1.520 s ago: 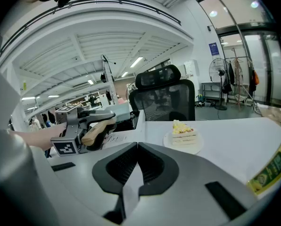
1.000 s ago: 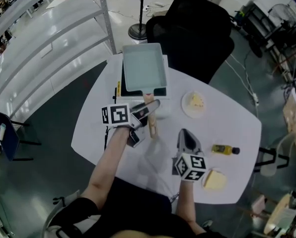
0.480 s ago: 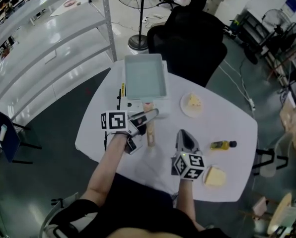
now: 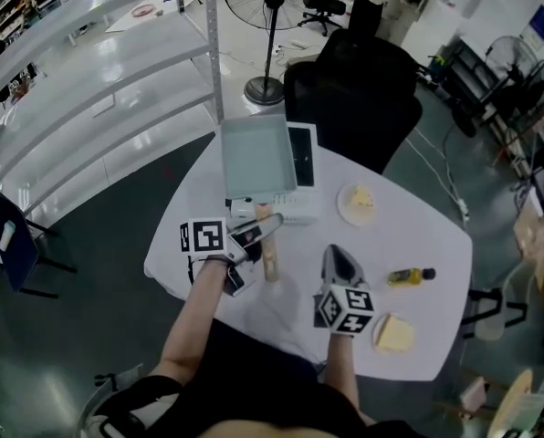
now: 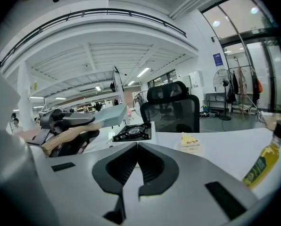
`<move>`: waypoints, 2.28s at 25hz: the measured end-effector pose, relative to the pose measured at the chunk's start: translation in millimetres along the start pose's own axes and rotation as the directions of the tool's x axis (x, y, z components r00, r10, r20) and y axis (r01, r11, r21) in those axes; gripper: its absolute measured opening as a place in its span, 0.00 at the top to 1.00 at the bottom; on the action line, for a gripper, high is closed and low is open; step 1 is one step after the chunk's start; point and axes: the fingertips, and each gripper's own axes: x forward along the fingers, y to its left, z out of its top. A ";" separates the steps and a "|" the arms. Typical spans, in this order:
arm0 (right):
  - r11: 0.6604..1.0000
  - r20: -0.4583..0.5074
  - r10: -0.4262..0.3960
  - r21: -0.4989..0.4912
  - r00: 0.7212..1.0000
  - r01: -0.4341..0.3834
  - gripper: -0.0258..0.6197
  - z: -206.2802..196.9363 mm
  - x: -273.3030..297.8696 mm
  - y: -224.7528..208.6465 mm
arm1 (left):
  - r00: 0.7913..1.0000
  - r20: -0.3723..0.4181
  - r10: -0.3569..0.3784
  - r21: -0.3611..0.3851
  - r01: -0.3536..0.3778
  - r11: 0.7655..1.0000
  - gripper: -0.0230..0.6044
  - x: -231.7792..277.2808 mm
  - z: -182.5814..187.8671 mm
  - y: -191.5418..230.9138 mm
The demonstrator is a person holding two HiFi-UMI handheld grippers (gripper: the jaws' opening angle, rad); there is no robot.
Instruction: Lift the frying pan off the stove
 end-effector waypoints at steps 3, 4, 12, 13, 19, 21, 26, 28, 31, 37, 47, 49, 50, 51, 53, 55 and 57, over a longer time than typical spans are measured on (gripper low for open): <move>1.000 0.000 0.017 -0.004 1.000 -0.017 0.95 1.0 3.8 0.5 | 0.999 0.028 0.019 0.012 -0.020 1.000 0.67 -10.8 4.7 4.1; 1.000 0.000 0.023 -0.006 1.000 -0.023 0.95 1.5 4.8 2.8 | 0.999 0.040 0.017 -0.004 -0.017 1.000 0.67 -16.0 5.6 5.2; 0.995 -0.005 0.086 -0.044 0.996 -0.086 0.95 8.3 20.5 30.3 | 0.987 0.133 0.088 0.002 -0.089 0.996 0.67 -72.9 21.3 17.1; 0.994 -0.008 0.094 -0.049 0.996 -0.095 0.95 8.9 23.1 33.3 | 0.985 0.147 0.089 -0.007 -0.089 0.996 0.67 -79.2 22.9 18.0; 0.986 -0.023 0.147 -0.075 0.989 -0.149 0.95 7.5 36.7 52.8 | 0.969 0.221 0.108 -0.040 -0.101 0.994 0.67 -118.5 25.4 27.2; 0.983 -0.029 0.164 -0.082 0.986 -0.166 0.95 6.1 40.4 60.1 | 0.964 0.239 0.119 -0.044 -0.112 0.993 0.67 -132.5 24.4 30.2; 0.977 -0.043 0.186 -0.100 0.982 -0.189 0.95 5.7 49.8 66.9 | 0.950 0.265 0.163 -0.032 -0.160 0.987 0.67 -160.5 20.0 33.0; 0.974 -0.048 0.195 -0.104 0.980 -0.200 0.95 6.0 53.1 68.3 | 0.944 0.277 0.181 -0.042 -0.176 0.983 0.67 -170.1 15.4 35.9; 0.970 -0.054 0.208 -0.119 0.977 -0.213 0.95 7.0 57.5 72.3 | 0.940 0.314 0.132 -0.102 -0.105 0.989 0.67 -174.3 9.2 25.0; 0.960 -0.072 0.239 -0.130 0.968 -0.246 0.95 0.6 65.1 82.5 | 0.927 0.322 0.193 -0.082 -0.176 0.981 0.67 -191.6 -2.3 40.5; 0.949 -0.038 0.268 -0.163 0.963 -0.270 0.95 5.4 63.6 93.1 | 0.919 0.364 0.152 -0.123 -0.115 0.986 0.67 -191.6 -2.7 34.1; 0.947 -0.014 0.269 -0.180 0.963 -0.267 0.95 10.1 58.7 95.1 | 0.921 0.361 0.147 -0.128 -0.107 0.986 0.67 -191.0 -3.7 31.9; 0.945 -0.003 0.270 -0.192 0.963 -0.266 0.95 13.0 56.3 96.6 | 0.922 0.359 0.145 -0.130 -0.104 0.986 0.67 -190.7 -4.0 30.9; 0.943 0.005 0.271 -0.201 0.963 -0.265 0.95 15.4 54.6 98.0 | 0.923 0.358 0.142 -0.132 -0.100 0.986 0.67 -190.0 -4.1 30.0; 0.942 0.007 0.273 -0.208 0.962 -0.265 0.95 17.2 53.2 99.8 | 0.925 0.356 0.131 -0.135 -0.088 0.987 0.67 -187.9 -4.0 28.6; 0.941 0.004 0.270 -0.211 0.963 -0.263 0.95 16.9 52.3 100.4 | 0.928 0.346 0.136 -0.124 -0.099 0.987 0.67 -188.4 -5.3 33.5; 0.943 0.002 0.263 -0.214 0.965 -0.257 0.95 16.9 50.4 99.3 | 0.931 0.336 0.145 -0.118 -0.111 0.987 0.67 -188.6 -7.3 37.5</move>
